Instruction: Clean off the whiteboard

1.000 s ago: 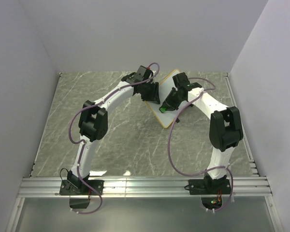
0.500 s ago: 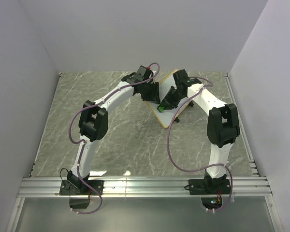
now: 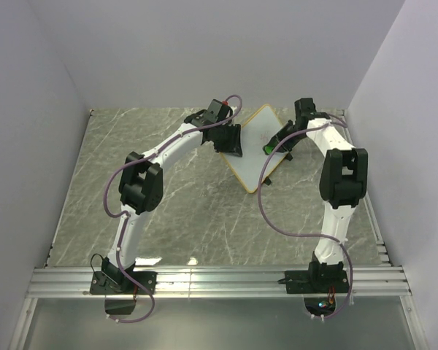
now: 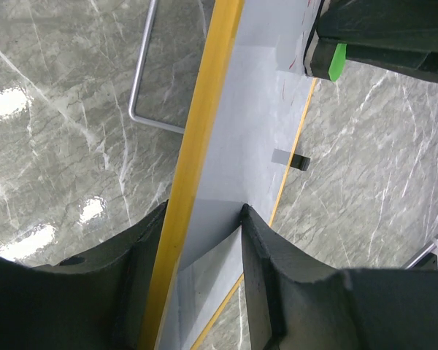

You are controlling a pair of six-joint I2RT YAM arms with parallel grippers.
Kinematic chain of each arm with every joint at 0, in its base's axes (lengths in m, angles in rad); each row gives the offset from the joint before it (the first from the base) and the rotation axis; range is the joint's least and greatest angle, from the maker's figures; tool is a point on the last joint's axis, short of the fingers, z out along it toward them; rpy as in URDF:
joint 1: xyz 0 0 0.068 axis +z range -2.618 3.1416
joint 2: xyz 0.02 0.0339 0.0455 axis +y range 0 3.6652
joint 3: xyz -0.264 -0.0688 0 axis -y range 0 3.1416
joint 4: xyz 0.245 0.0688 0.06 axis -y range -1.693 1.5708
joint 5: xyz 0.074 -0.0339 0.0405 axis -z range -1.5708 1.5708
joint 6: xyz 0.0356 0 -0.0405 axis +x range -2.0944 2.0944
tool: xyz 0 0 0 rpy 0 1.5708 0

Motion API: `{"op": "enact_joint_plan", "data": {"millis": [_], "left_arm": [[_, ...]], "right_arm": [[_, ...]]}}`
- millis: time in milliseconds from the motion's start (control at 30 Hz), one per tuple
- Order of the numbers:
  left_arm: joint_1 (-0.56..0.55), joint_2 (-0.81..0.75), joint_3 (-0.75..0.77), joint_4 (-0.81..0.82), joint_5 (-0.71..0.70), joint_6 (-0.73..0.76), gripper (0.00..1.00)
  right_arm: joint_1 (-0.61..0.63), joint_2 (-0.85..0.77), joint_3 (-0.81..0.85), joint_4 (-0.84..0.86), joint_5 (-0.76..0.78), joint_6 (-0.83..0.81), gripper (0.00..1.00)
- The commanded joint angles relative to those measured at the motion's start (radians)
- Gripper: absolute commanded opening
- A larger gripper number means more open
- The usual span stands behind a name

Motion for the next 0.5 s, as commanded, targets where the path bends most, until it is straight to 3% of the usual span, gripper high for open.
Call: {"op": "enact_joint_plan", "data": {"millis": [0, 300, 467], "left_arm": [[-0.025, -0.006, -0.027, -0.111, -0.142, 0.077, 0.00], [-0.034, 0.017, -0.010, -0.110, -0.136, 0.079, 0.00], [-0.036, 0.021, -0.004, -0.107, -0.125, 0.074, 0.00]], "right_arm": [[0.018, 0.015, -0.098, 0.127, 0.094, -0.024, 0.00], [0.151, -0.097, -0.143, 0.198, -0.010, 0.067, 0.00], [0.193, -0.097, -0.054, 0.204, -0.042, 0.128, 0.00]]}}
